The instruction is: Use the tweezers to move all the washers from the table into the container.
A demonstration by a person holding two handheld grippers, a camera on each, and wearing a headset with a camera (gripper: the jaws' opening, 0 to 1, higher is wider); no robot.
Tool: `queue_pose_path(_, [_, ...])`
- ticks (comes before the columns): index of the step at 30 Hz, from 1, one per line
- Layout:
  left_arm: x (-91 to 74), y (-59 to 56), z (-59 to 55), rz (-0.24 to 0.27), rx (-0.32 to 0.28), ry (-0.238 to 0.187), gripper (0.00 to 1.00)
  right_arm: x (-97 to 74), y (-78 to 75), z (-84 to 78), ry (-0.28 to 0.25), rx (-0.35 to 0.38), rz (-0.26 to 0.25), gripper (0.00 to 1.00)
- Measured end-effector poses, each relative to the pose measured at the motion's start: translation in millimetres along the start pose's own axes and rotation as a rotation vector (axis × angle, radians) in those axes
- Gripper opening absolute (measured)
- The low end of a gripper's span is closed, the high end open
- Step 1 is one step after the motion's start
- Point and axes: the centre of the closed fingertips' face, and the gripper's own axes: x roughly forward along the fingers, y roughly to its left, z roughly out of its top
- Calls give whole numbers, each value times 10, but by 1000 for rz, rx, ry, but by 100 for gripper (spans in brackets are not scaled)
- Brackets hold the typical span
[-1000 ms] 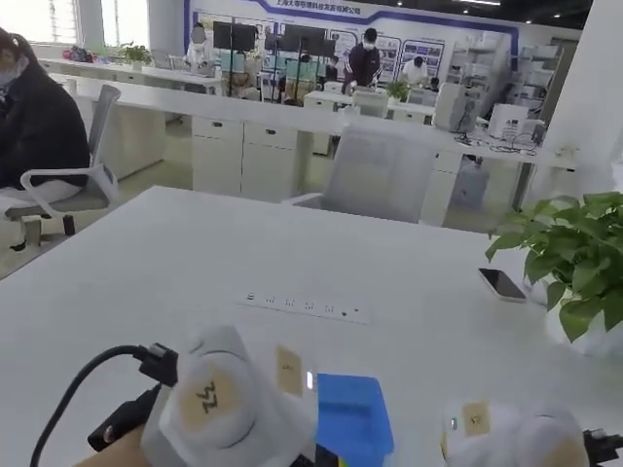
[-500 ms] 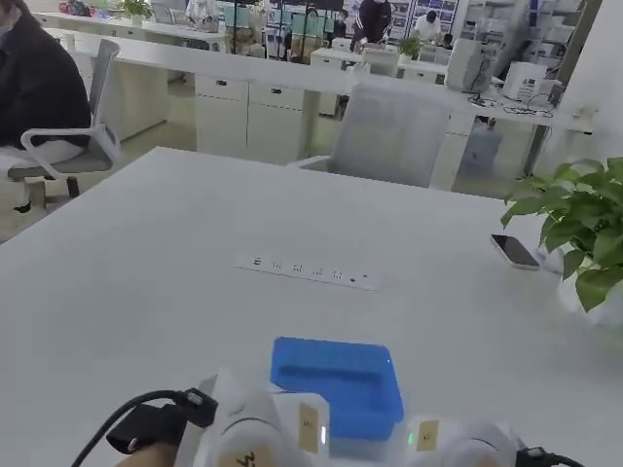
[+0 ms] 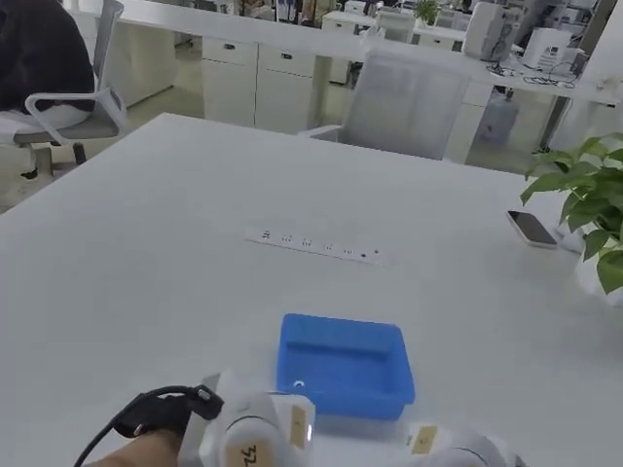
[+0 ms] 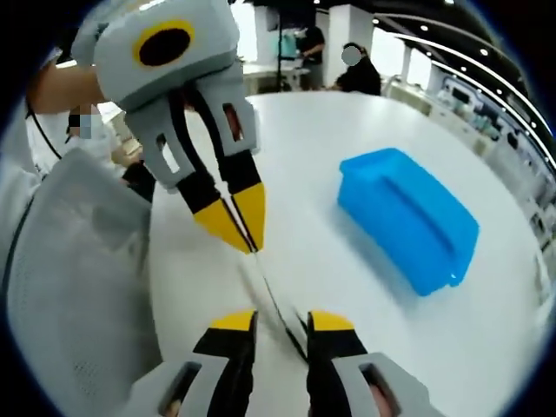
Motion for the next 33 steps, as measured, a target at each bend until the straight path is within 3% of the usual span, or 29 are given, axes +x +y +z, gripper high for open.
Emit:
queue_pose_path(4, [57, 25, -45, -1, -1, 14, 0, -135, -25, -134, -15, 81, -44, 24])
queue_pose_path(9, [136, 33, -131, -7, 0, 47, 0, -362, -74, -202, -81, 235, -100, 28])
queue_pose_path(14, [160, 32, -235, 8, -49, 100, 0, -538, -119, -196, -115, 281, -140, 30])
queue_pose_path(15, [154, 45, -189, 11, -36, 78, 0, -560, -127, -196, -120, 289, -147, 30])
queue_pose_path(18, [131, 59, -189, 24, -41, 88, 1, -637, -146, -165, -148, 304, -166, 30])
queue_pose_path(22, [49, 47, -171, 49, -125, 74, 17, -752, -174, -112, -179, 310, -193, 34])
queue_pose_path(26, [-155, 124, -218, 162, -347, 54, 37, -927, -252, -48, -252, 353, -245, 38])
queue_pose_path(28, [-281, 123, -201, 187, -408, 14, 41, -1010, -274, -27, -284, 373, -262, 38])
queue_pose_path(29, [-372, 151, -190, 233, -458, -14, 45, -1053, -284, -14, -302, 387, -269, 40])
queue_pose_path(31, [-490, 132, -145, 254, -508, -58, 56, -1107, -285, -12, -312, 401, -274, 46])
queue_pose_path(33, [-637, 147, -104, 311, -573, -111, 67, -1166, -311, -15, -323, 403, -301, 51])
